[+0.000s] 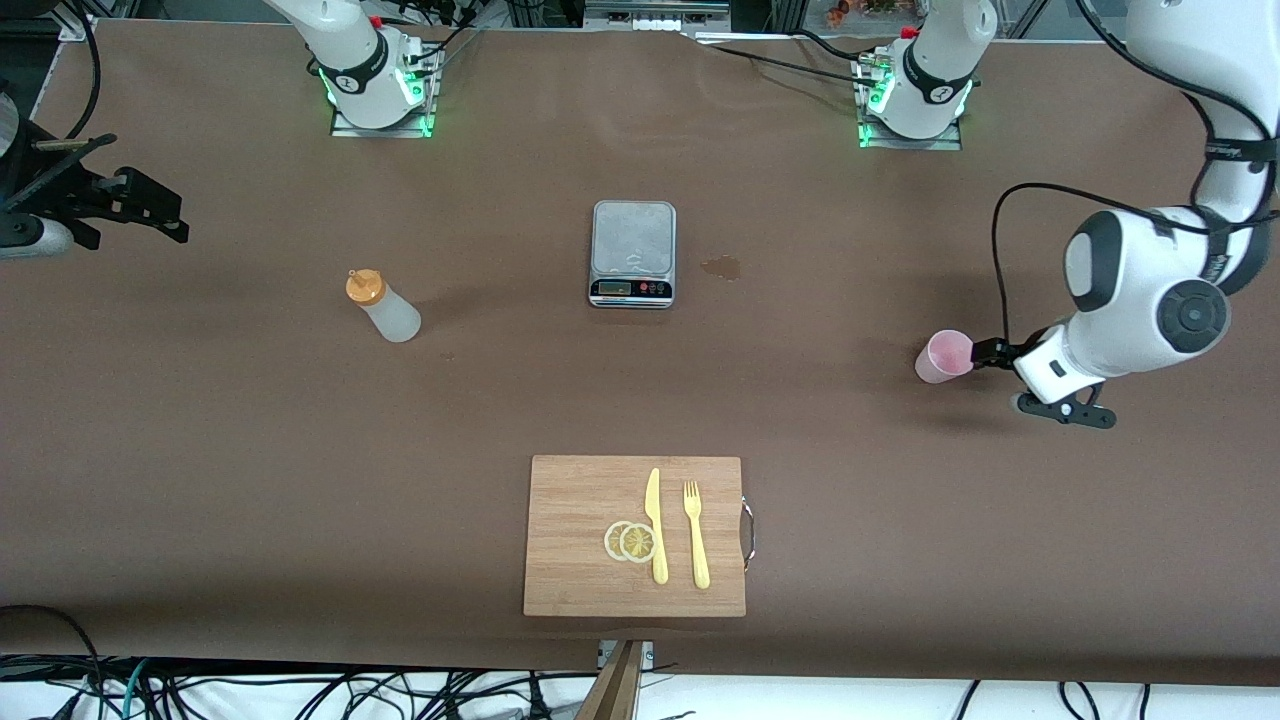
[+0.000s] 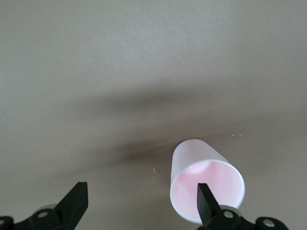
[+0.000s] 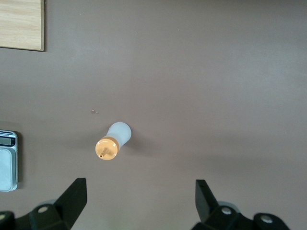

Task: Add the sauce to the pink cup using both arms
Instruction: 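Reach the left gripper down and grasp the pink cup, then carry the pink cup with the left gripper onto the scale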

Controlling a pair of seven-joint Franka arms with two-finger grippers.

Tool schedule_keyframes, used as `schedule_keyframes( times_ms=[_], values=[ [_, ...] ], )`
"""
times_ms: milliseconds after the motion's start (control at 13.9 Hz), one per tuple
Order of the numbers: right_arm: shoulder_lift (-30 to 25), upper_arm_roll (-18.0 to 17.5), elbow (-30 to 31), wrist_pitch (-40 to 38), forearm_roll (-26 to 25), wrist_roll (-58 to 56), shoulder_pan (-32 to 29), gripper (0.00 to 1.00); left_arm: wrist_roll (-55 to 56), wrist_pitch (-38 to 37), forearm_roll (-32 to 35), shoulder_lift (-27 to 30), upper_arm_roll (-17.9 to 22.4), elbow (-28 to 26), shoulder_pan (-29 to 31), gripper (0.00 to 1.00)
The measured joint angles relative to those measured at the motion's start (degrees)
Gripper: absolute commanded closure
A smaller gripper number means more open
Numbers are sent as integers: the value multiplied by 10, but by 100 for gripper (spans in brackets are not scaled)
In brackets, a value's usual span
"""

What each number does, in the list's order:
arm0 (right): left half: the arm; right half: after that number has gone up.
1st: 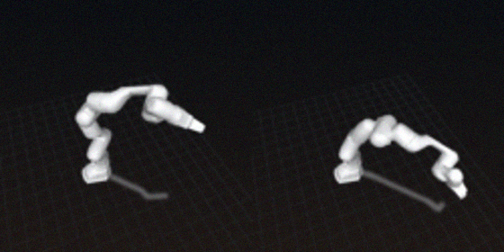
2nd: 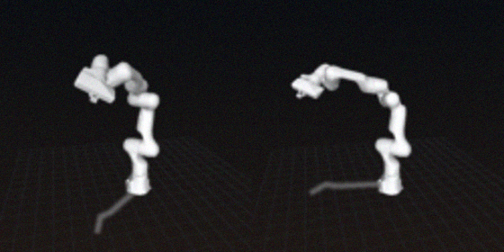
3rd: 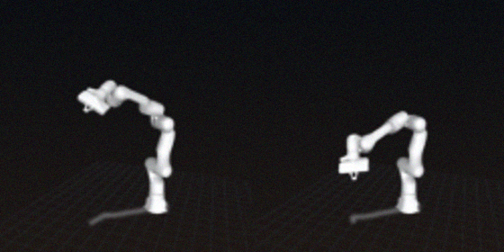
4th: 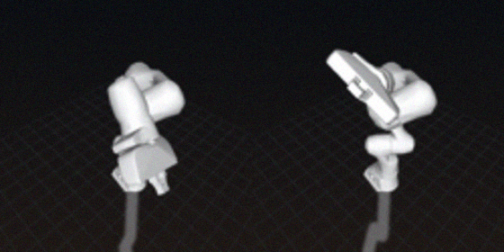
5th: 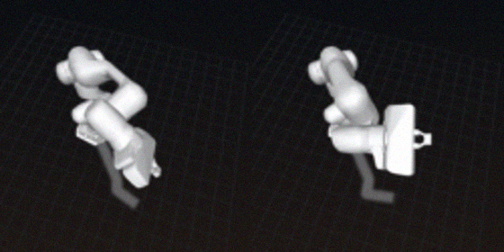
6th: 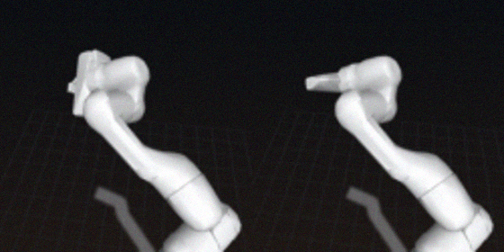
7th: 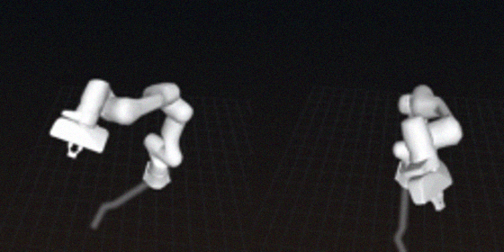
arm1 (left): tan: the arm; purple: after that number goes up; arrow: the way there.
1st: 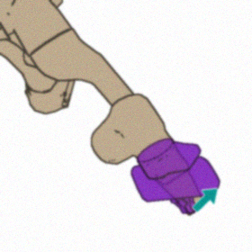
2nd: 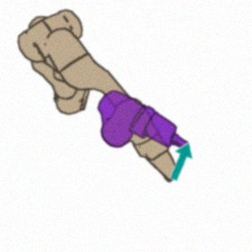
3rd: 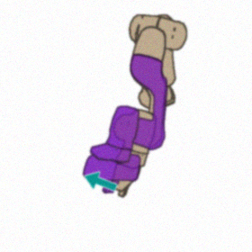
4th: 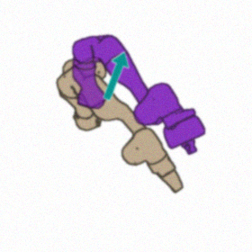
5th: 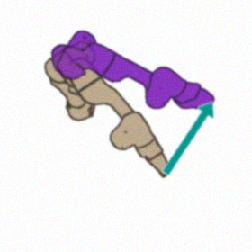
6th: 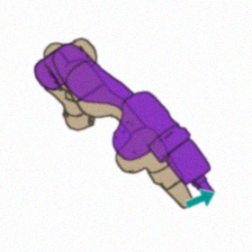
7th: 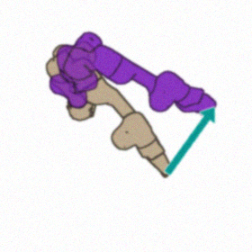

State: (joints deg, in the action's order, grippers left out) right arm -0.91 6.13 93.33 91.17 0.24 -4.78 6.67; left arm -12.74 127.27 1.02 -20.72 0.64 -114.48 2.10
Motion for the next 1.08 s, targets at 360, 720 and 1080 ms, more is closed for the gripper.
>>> schedule_keyframes(
  times_ms=[360, 720, 1080],
  values=[
    [0, 0, 0, 0, 0, 0, 0, 0, 0, 36, 0, 0, -3, -49, -2, 66],
    [0, 0, 0, 1, -1, 0, -5, 0, -1, 36, 0, -5, -11, -57, -3, 100],
    [5, 1, 0, 0, 0, 0, -13, 0, -1, 5, 0, 1, -29, -32, -7, 100]
  ],
)
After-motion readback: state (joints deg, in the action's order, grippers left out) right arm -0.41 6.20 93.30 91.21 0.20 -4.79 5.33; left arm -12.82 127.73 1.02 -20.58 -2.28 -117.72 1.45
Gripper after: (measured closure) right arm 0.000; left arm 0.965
